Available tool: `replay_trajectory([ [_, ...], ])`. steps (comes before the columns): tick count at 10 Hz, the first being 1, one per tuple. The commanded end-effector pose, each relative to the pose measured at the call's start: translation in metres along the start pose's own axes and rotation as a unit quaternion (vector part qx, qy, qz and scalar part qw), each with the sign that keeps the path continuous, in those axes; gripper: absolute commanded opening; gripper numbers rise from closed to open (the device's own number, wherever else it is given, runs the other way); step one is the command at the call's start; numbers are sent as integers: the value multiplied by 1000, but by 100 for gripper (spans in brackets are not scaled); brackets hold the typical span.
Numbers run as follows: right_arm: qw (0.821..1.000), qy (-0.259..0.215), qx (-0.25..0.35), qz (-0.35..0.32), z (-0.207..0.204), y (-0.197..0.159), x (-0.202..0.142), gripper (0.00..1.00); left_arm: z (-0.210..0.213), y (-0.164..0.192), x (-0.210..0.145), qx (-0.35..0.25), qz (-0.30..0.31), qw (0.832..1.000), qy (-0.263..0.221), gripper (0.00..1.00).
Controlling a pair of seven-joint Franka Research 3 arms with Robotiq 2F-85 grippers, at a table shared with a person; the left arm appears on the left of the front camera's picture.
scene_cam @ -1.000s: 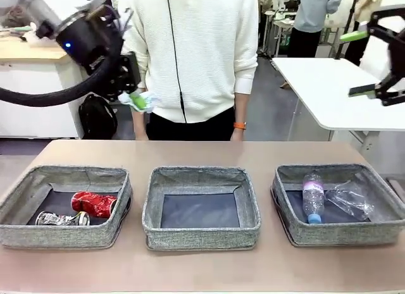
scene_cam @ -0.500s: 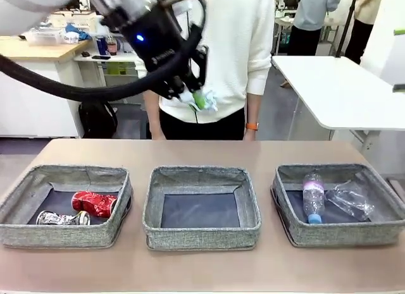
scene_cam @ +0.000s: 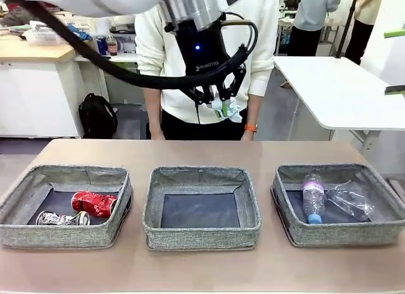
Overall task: Sort the waste into the appropriate baskets.
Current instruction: Pick up the waste item pointed out by the person.
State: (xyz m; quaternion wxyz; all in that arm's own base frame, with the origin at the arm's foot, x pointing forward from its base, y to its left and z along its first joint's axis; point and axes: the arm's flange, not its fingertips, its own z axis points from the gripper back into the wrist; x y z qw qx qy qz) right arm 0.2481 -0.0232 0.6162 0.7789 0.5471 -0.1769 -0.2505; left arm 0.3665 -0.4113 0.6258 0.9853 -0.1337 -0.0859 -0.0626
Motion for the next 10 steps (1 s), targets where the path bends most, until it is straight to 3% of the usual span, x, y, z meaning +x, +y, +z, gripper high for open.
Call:
replay_trajectory([
  [1, 1000, 1, 6, 8, 2, 2, 0, 100, 23, -28, 19, 57, 15, 998, 6, 9],
  [3, 1000, 1, 6, 8, 2, 2, 0, 100, 38, -34, 25, 82, 22, 996, -3, 9],
  [6, 1000, 1, 6, 8, 2, 2, 0, 100, 78, -51, 12, 68, -7, 997, 28, 9],
  [10, 1000, 1, 6, 8, 2, 2, 0, 100, 116, -42, 17, 65, -1, 998, -3, 9],
])
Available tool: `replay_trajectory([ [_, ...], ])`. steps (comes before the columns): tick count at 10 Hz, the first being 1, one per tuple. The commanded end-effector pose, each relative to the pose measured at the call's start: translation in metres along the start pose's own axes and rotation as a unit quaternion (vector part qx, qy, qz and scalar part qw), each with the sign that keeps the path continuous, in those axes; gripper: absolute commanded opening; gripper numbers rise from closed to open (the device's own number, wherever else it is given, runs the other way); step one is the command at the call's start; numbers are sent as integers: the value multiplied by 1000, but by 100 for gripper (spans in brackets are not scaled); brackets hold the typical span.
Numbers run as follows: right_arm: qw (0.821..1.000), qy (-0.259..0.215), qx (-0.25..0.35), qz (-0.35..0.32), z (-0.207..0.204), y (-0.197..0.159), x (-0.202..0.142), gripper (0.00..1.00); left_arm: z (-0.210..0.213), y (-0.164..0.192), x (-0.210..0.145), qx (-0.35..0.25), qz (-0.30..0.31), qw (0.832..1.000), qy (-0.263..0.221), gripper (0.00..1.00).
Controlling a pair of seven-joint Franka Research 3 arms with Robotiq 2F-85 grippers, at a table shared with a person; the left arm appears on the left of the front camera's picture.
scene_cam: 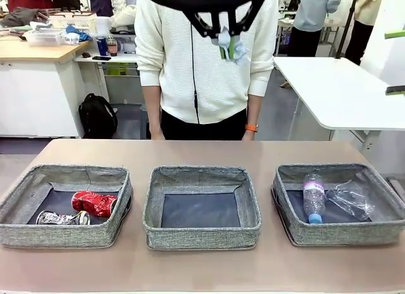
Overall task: Sort the waste into the appropriate baskets.
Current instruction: Pick up the waste item pointed out by the person.
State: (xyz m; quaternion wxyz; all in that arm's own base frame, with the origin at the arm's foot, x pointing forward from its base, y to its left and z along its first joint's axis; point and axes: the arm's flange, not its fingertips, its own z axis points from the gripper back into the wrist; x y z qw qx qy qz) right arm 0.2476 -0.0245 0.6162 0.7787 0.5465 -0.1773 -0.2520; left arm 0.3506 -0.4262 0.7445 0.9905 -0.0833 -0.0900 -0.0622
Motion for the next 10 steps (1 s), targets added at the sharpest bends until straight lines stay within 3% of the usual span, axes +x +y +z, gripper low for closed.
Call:
replay_trajectory([
  [1, 1000, 2, 7, 9, 1, 2, 0, 100, 11, 12, 11, 25, 6, 1000, -1, 9],
  [4, 1000, 2, 7, 9, 1, 2, 0, 100, 23, 31, 7, 76, 11, 997, 30, 9],
  [10, 1000, 2, 7, 9, 1, 2, 0, 100, 13, 35, 2, 61, 22, 997, 30, 9],
])
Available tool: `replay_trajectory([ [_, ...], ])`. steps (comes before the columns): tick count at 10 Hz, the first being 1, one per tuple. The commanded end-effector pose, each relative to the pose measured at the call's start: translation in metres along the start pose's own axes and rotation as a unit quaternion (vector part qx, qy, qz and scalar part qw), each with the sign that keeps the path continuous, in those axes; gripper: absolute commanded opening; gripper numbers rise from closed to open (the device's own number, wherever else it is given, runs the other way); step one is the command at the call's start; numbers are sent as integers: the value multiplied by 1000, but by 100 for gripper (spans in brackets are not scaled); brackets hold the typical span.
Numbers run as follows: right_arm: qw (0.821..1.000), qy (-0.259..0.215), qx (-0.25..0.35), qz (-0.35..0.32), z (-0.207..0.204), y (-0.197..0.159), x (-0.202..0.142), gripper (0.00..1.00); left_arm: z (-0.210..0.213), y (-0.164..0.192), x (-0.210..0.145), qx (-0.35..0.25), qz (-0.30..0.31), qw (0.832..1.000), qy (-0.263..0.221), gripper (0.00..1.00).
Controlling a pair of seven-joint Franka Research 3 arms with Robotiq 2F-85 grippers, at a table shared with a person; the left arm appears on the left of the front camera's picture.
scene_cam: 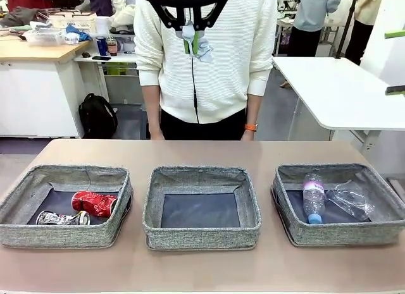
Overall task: Sort the waste into the appropriate baskets.
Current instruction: Pick up the waste item pointed out by the person, then place the picked waste into the Fabric basket indicated by the person.
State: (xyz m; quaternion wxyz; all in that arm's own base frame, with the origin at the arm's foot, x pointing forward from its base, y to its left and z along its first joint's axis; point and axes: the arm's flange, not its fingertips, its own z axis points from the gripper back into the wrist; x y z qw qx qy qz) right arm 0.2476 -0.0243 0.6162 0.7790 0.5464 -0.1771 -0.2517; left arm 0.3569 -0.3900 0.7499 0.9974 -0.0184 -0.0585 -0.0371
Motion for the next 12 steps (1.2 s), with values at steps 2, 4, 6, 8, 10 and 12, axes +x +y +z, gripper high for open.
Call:
replay_trajectory([
  [2, 1000, 2, 7, 9, 1, 2, 0, 100, 2, 0, -1, -4, 0, 1000, -4, 9],
  [4, 1000, 2, 7, 9, 1, 2, 0, 100, 2, 0, -1, -4, 0, 1000, -4, 9],
  [6, 1000, 2, 7, 9, 1, 2, 0, 100, 2, 0, -1, -4, 0, 1000, -4, 9],
  [8, 1000, 2, 7, 9, 1, 2, 0, 100, 2, 0, -1, -4, 0, 1000, -4, 9],
  [10, 1000, 2, 7, 9, 1, 2, 0, 100, 2, 0, -1, -4, 0, 1000, -4, 9],
  [12, 1000, 2, 7, 9, 1, 2, 0, 100, 2, 0, -1, -4, 0, 1000, -4, 9],
])
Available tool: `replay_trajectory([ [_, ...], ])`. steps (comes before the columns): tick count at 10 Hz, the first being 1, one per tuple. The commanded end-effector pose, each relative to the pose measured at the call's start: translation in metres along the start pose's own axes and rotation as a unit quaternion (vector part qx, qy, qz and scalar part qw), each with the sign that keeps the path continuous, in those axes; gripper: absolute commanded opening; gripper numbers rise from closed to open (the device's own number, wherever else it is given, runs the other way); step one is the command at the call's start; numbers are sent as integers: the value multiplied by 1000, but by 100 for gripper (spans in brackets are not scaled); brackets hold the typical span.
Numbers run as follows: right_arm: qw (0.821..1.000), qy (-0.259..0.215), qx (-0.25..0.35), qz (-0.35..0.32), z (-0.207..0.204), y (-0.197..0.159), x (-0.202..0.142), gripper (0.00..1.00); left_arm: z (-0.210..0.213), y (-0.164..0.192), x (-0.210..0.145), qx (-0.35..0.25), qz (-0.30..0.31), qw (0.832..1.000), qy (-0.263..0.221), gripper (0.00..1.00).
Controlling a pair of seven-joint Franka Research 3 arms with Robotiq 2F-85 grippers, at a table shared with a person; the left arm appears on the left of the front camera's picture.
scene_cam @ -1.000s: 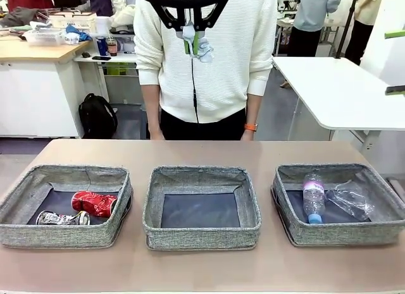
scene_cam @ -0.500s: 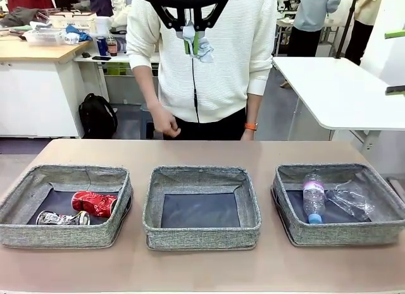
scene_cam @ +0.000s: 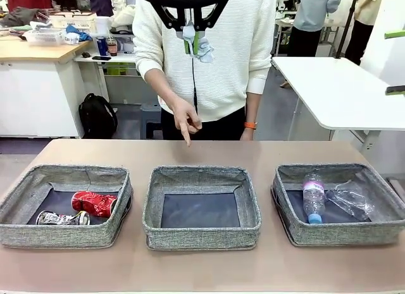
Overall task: Sort the waste into the appropriate baskets.
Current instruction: Place the picked waste into the Fabric basket indicated by the person.
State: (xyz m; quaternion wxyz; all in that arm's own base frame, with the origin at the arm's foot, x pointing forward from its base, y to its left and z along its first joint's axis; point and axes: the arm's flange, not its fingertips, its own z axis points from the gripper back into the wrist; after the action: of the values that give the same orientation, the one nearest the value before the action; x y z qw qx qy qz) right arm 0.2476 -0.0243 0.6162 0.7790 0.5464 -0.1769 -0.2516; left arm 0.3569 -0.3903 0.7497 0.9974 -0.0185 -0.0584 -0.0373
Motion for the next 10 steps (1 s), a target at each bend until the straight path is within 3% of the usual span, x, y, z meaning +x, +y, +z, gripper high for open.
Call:
replay_trajectory([
  [1, 1000, 2, 7, 8, 1, 2, 0, 100, 2, 0, -1, -4, 0, 1000, -4, 9],
  [10, 1000, 2, 7, 8, 1, 2, 0, 100, 2, 0, -1, -4, 0, 1000, -4, 9],
])
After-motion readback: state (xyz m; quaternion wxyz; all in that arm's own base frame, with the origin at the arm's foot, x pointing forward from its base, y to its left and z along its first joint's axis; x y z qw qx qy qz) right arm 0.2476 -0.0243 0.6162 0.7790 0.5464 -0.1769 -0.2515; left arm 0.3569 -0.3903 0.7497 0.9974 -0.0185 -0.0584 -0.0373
